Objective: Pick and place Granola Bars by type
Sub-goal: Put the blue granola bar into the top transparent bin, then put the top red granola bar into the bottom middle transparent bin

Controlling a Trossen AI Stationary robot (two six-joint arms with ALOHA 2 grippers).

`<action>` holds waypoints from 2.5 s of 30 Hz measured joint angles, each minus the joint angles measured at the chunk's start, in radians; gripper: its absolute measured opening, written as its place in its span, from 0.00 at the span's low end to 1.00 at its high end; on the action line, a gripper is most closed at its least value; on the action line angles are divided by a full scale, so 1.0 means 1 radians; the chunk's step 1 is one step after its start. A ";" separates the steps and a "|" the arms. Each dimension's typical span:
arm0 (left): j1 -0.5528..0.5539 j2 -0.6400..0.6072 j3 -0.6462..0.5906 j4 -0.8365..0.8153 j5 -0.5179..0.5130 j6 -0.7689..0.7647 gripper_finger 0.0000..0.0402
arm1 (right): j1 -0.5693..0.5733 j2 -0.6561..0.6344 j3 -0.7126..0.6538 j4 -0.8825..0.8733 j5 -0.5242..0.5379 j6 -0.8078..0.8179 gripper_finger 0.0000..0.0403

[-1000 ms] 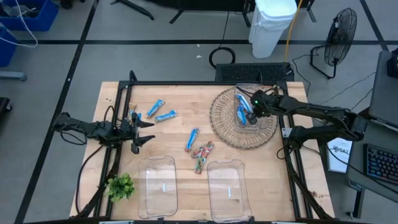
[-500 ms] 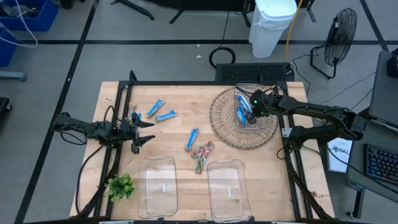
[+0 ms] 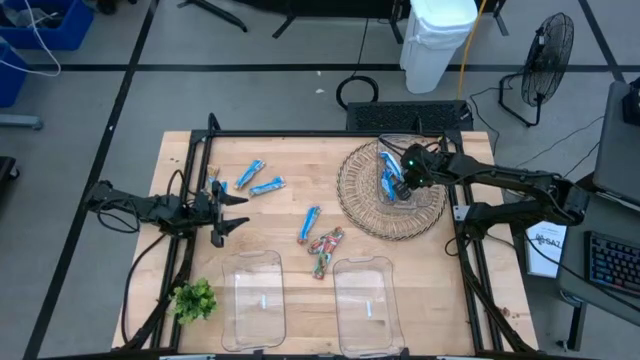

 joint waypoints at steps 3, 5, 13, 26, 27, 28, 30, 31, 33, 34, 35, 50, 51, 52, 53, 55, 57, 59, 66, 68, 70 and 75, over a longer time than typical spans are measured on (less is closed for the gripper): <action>0.000 0.000 0.000 0.000 0.000 0.000 0.66 | 0.000 -0.001 0.000 0.025 -0.060 -0.026 0.10; 0.000 0.000 0.000 0.000 0.000 0.000 0.66 | 0.000 -0.006 0.000 0.043 -0.071 -0.036 0.16; 0.000 0.000 0.000 0.000 0.000 0.000 0.66 | 0.000 -0.183 0.010 0.056 -0.072 -0.105 0.34; 0.000 0.000 0.000 0.000 0.000 0.000 0.66 | 0.171 -0.792 -0.142 0.181 -0.034 -0.170 0.31; 0.000 0.000 0.000 0.000 0.000 0.000 0.66 | 0.183 -0.825 -0.165 0.205 -0.019 -0.178 0.30; 0.000 0.000 0.000 0.000 0.000 0.000 0.66 | 0.194 -0.857 -0.191 0.223 -0.011 -0.186 0.30; 0.000 0.000 0.000 0.000 0.000 0.000 0.66 | 0.211 -0.909 -0.239 0.251 -0.011 -0.201 0.29; 0.000 0.000 0.000 0.000 0.000 0.000 0.66 | 0.218 -0.930 -0.261 0.272 -0.012 -0.204 0.29; 0.000 0.000 0.000 0.000 0.000 0.000 0.66 | 0.228 -0.963 -0.300 0.297 -0.012 -0.218 0.28; 0.000 0.000 0.000 0.000 0.000 0.000 0.66 | 0.234 -0.974 -0.319 0.309 -0.012 -0.220 0.28; 0.000 0.000 0.000 0.000 0.000 0.000 0.66 | 0.240 -0.984 -0.338 0.324 -0.015 -0.221 0.28; 0.000 0.000 0.000 0.000 0.000 0.000 0.66 | 0.359 -1.004 -0.618 0.812 -0.012 -0.398 0.28; 0.000 0.000 0.000 0.000 0.000 0.000 0.66 | 0.366 -1.004 -0.618 0.810 -0.012 -0.401 0.28; 0.000 0.000 0.000 0.000 0.000 0.000 0.66 | 0.375 -1.004 -0.618 0.805 -0.013 -0.403 0.28; 0.000 0.000 0.000 0.000 0.000 0.000 0.66 | 0.385 -1.004 -0.619 0.799 -0.015 -0.405 0.28; 0.000 0.000 0.000 0.000 0.000 0.000 0.66 | 0.411 -1.004 -0.619 0.789 -0.017 -0.412 0.28; 0.000 0.000 0.000 0.000 0.000 0.000 0.66 | 0.441 -1.004 -0.619 0.774 -0.018 -0.419 0.28; 0.000 0.000 0.000 0.000 0.000 0.000 0.66 | 0.472 -1.004 -0.619 0.751 -0.031 -0.423 0.28; 0.000 0.000 0.000 0.000 0.000 0.000 0.66 | 0.545 -1.004 -0.634 0.738 -0.098 -0.376 0.28; 0.000 0.000 0.000 0.000 0.000 0.000 0.66 | 0.556 -1.004 -0.644 0.731 -0.098 -0.363 0.28; 0.000 0.000 0.000 0.000 0.000 0.000 0.66 | 0.566 -1.004 -0.648 0.719 -0.111 -0.347 0.28; 0.000 0.000 0.000 0.000 0.000 0.000 0.66 | 0.569 -1.004 -0.664 0.724 -0.226 -0.296 0.28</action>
